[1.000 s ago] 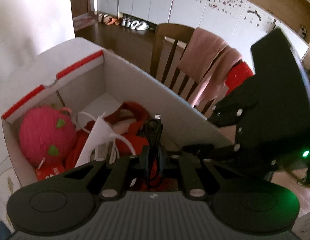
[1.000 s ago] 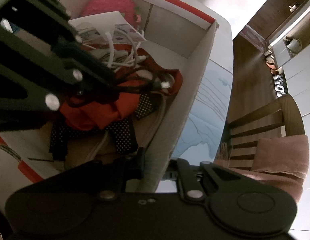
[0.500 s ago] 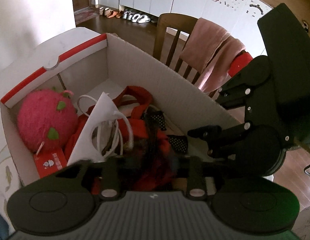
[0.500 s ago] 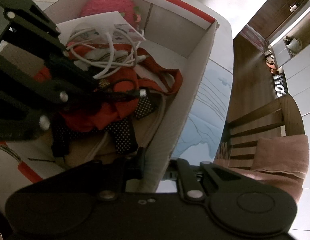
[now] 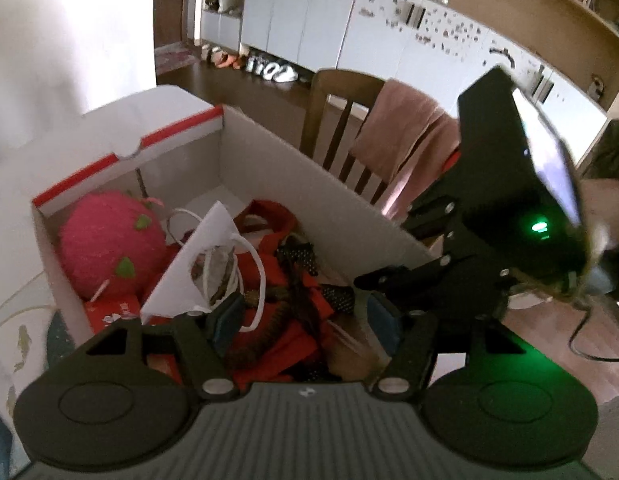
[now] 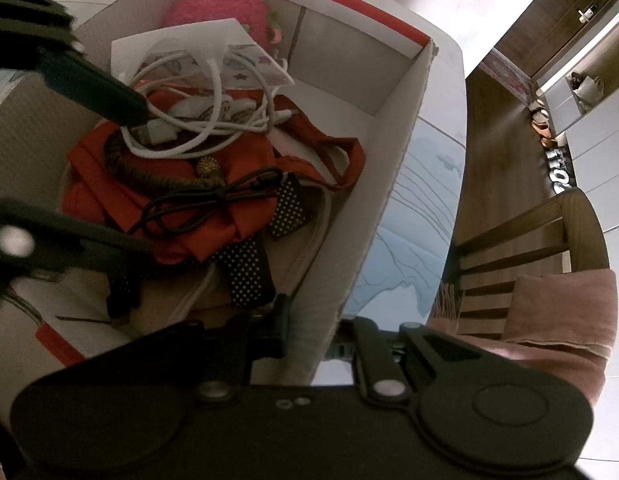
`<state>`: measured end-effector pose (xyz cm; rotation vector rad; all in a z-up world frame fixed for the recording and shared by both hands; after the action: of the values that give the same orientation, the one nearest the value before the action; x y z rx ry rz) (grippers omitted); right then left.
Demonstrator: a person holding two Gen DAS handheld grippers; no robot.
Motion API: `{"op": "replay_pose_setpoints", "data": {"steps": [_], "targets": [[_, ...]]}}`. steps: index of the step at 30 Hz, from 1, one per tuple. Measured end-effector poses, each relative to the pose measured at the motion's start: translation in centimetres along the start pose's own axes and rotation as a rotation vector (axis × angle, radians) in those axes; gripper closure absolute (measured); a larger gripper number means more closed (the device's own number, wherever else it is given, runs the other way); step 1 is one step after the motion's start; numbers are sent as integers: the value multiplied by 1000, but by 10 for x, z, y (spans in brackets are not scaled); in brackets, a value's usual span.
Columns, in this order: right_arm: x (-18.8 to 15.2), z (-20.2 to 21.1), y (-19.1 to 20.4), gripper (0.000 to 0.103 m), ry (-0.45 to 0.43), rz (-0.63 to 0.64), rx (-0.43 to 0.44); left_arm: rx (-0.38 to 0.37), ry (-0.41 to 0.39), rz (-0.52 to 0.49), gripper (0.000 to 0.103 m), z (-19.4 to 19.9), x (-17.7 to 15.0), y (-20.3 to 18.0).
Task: Organize objects
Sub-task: 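Lower the black cable into the box and open the left gripper, then return the left gripper to the table over the white-and-blue box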
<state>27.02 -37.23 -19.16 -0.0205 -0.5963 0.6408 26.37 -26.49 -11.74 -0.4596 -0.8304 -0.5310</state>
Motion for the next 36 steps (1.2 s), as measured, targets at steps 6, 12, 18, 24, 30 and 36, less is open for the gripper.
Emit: {"op": "replay_pose_setpoints", "data": {"steps": [6,12,18,24,30,36], "targets": [[0,-2,0,91,2,0,-2,17,-65,10,36,31,17,3],[0,-3,2,91,4,-3,1,94,-127,41,36,71,28,22],[-1,-4,2,91,7,-5,0,201,-169,117,36,113,19,60],[-2,-4,2,91,14,-4,4,364,-186,177,29,153,0,114],[-1,-3,2,90,15,-2,4,535,-202,268,16,187,-21,184],[-2,-5,2,90,25,-1,5,701,-103,336,16,183,-52,256]]}}
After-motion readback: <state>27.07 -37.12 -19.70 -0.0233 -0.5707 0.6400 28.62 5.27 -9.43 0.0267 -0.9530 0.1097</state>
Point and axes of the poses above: each gripper's, at about its wrist camera, not at the fingertips, and z roughly against the way its jaws point, y to its left, x to its top, the point moved 7 cm from there along -z, roughly the way its jaws point, and after that the axes turned 15 degrees about -y, right-handed, at the moved point
